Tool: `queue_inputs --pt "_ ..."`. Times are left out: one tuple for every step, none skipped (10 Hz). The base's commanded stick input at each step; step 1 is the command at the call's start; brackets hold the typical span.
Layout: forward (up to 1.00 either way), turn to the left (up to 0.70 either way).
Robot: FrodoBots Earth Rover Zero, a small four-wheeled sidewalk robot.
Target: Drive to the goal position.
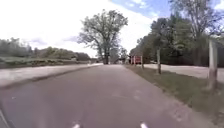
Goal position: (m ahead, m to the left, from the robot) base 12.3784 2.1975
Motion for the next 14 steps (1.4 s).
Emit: queue_inputs --pt "1.0 0.0" --pt "1.0 0.0" --pt "1.0 0.03" --pt "1.0 0.06" --pt "1.0 0.09" --pt "1.0 0.08" --pt "1.0 0.05" --pt "1.0 0.02" --pt "1.0 0.0" --pt "1.0 0.0" --pt "1.0 0.0" --pt "1.0 0.0" --pt "1.0 0.0" --pt "1.0 0.0"
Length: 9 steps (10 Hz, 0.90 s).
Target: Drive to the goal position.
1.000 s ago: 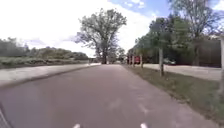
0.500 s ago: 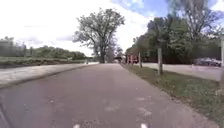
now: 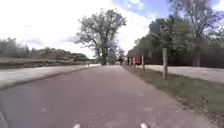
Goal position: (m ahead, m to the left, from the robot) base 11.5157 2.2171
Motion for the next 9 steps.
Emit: queue_inputs --pt "1.0 0.0" --pt "1.0 0.0" --pt "1.0 0.0" --pt "1.0 0.0" --pt "1.0 0.0" --pt "1.0 0.0" --pt "1.0 0.0" --pt "1.0 0.0" --pt "1.0 0.0"
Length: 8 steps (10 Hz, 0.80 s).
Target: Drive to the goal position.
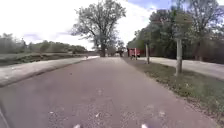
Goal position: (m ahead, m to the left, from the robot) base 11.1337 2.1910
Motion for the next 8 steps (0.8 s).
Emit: queue_inputs --pt "1.0 0.0" --pt "1.0 0.0" --pt "1.0 0.0" --pt "1.0 0.0" --pt "1.0 0.0" --pt "1.0 0.0" --pt "1.0 0.0" --pt "1.0 0.0"
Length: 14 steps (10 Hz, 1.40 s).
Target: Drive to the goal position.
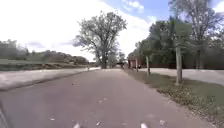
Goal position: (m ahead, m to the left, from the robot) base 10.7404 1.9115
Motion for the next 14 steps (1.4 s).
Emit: queue_inputs --pt "1.0 0.0" --pt "1.0 0.0" --pt "1.0 0.0" --pt "1.0 0.0" --pt "1.0 0.0" --pt "1.0 0.0" --pt "1.0 0.0" --pt "1.0 0.0" --pt "1.0 0.0" --pt "1.0 0.0" --pt "1.0 0.0" --pt "1.0 0.0" --pt "1.0 0.0" --pt "1.0 0.0"
